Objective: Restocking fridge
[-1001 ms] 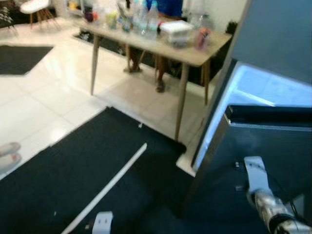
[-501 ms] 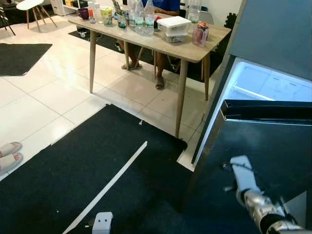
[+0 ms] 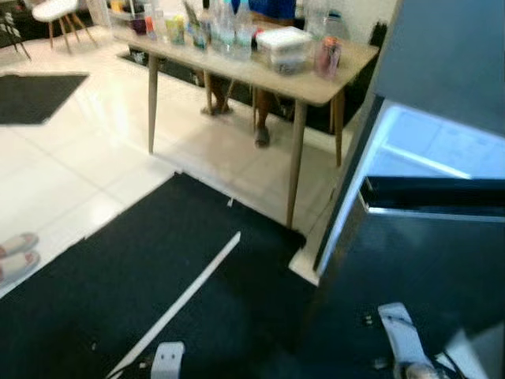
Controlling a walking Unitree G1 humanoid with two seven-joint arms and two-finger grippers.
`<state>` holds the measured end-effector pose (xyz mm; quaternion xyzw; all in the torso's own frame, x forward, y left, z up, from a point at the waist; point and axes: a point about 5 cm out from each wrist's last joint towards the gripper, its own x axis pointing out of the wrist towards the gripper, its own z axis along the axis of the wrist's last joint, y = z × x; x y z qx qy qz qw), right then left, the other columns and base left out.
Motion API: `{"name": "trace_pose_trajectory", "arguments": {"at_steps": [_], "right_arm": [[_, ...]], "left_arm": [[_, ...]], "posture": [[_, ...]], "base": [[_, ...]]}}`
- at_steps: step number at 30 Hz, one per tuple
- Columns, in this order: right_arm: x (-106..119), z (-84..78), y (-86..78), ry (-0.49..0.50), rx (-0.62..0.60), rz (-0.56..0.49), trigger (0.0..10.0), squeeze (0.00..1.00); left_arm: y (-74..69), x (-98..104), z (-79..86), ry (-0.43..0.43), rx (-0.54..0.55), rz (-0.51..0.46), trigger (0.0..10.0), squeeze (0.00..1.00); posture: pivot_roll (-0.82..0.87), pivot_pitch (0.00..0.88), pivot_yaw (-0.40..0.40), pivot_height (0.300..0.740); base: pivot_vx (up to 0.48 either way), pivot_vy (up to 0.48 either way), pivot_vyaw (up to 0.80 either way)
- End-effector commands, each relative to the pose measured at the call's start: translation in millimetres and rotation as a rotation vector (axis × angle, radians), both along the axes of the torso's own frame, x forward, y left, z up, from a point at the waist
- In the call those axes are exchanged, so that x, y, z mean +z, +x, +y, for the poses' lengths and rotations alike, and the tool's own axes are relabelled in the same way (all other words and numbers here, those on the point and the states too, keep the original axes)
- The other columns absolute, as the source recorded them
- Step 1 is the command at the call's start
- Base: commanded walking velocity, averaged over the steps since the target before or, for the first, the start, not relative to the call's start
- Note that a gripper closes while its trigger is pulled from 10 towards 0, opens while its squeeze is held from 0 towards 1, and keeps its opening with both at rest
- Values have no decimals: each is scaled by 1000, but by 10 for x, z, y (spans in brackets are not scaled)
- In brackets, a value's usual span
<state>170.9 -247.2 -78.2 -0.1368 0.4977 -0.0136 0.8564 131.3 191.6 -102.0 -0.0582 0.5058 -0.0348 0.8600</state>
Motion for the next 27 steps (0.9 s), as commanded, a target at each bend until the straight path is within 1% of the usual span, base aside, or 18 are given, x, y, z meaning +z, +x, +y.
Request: {"name": "trace_pose_trajectory", "arguments": {"at_steps": [1,5,6,10,12,16,17,18,19,20,21,22,25,26,27], "right_arm": [[-13,42,-4,6,1,2,10000,0],[-80,12,-179,2,-15,51,10000,0],[-80,12,-179,2,-15,51,10000,0],[-116,-2,-283,4,-33,77,10000,0],[-123,-4,-304,2,-35,82,10000,0],[-117,-4,-289,6,-50,70,10000,0],[-101,-14,-253,5,-60,54,10000,0],[-48,-58,-151,0,-101,10,10000,0],[-25,-78,-110,-2,-116,-8,10000,0],[-25,-78,-110,-2,-116,-8,10000,0],[15,-114,-45,-13,-132,-33,10000,0],[32,-130,-18,-19,-136,-41,10000,0],[180,-223,217,-63,-158,-114,10000,0],[180,-223,217,-63,-158,-114,10000,0],[218,-238,276,-68,-163,-134,10000,0]], "left_arm": [[-99,-32,10,3,3,32,10000,0],[-99,-32,14,5,0,32,10000,0],[-99,-32,14,5,0,32,10000,0],[-100,-31,20,7,-4,33,10000,0],[-99,-31,22,8,-5,33,10000,0],[-102,-31,25,8,-4,33,10000,0],[-102,-31,27,8,1,33,10000,0],[-105,-33,32,5,25,35,10000,0],[-106,-33,34,4,33,36,10000,0],[-106,-33,34,4,33,36,10000,0],[-103,-32,36,5,33,36,10000,0],[-101,-31,36,5,30,36,10000,0],[-91,-28,32,-1,39,29,10000,0],[-91,-28,32,-1,39,29,10000,0],[-89,-28,32,-1,42,29,10000,0]], "posture": [[-51,0,-32,740],[-52,0,-30,740],[-52,0,-30,740],[-53,0,-29,740],[-52,0,-28,740],[-52,0,-27,740],[-52,0,-27,740],[-52,0,-25,740],[-52,0,-25,740],[-52,0,-25,740],[-49,0,-27,740],[-49,0,-27,740],[-46,0,-24,740],[-46,0,-24,740],[-46,0,-24,740]], "base": [[341,0,0],[338,0,0],[337,0,0],[342,0,0],[337,0,0],[334,0,0],[315,0,0],[0,0,0],[0,0,0],[0,0,0],[0,0,0],[0,0,0],[0,0,-740],[0,0,-731],[0,0,-731]]}}
